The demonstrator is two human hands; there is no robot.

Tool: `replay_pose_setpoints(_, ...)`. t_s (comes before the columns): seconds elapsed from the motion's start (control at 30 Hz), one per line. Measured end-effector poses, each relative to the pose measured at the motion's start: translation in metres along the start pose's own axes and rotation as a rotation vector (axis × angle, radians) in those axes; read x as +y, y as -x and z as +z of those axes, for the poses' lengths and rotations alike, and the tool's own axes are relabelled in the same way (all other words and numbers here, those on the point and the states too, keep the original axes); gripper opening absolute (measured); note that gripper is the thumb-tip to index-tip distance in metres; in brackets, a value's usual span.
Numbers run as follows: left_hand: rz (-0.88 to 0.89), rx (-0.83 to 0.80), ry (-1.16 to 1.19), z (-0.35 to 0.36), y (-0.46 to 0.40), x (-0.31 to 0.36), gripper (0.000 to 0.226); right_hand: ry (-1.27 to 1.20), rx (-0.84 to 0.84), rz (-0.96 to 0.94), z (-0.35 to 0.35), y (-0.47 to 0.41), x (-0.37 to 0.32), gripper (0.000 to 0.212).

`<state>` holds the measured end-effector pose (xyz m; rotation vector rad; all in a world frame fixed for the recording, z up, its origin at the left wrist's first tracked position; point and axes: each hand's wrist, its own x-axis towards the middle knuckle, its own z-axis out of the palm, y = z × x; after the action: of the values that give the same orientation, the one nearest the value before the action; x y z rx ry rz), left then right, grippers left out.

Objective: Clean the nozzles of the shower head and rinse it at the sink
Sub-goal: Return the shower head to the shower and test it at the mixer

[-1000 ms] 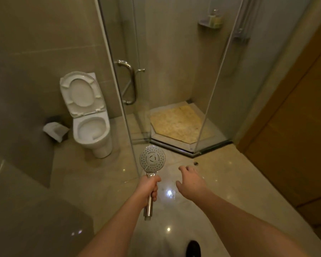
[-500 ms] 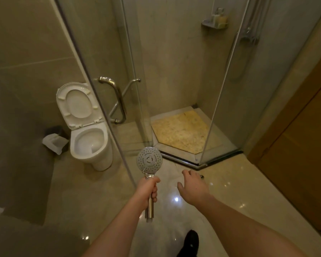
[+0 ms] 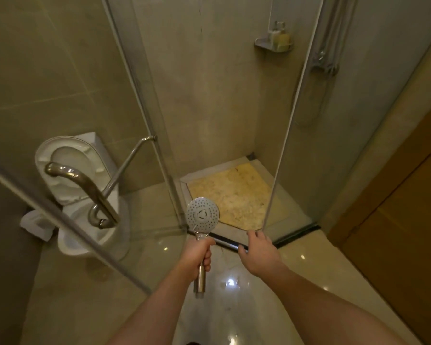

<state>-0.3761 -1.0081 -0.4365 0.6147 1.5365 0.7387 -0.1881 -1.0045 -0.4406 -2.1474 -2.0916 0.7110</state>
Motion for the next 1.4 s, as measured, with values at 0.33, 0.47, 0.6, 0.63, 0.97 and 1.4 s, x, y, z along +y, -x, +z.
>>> replay_pose_setpoints(0.33, -0.02, -0.046, 0.011, 0.026, -0.131, 0.098, 0.027, 0.007, -0.053, 0.036, -0.013, -0.146, -0.016, 0.044)
replay_pose_setpoints(0.47, 0.006, -0.115, 0.018, 0.03, -0.204, 0.164, 0.025, -0.024, 0.006, 0.073, -0.04, -0.228, -0.04, 0.049)
replay_pose_setpoints(0.6, -0.005, -0.169, -0.037, 0.024, -0.261, 0.217, 0.024, -0.06, 0.023, 0.163, -0.064, -0.283, -0.055, 0.051)
replay_pose_setpoints(0.63, -0.003, -0.175, -0.043, 0.023, -0.274, 0.229, 0.023, -0.077, 0.033, 0.204, -0.068, -0.295, -0.058, 0.052)
replay_pose_setpoints(0.97, -0.028, -0.241, -0.144, 0.011, -0.348, 0.295, 0.02, -0.124, 0.007, 0.265, -0.076, -0.389, -0.099, 0.052)
replay_pose_setpoints(1.4, 0.012, -0.216, -0.182, 0.021, -0.449, 0.396, 0.024, -0.152, 0.027, 0.264, -0.107, -0.52, -0.105, 0.048)
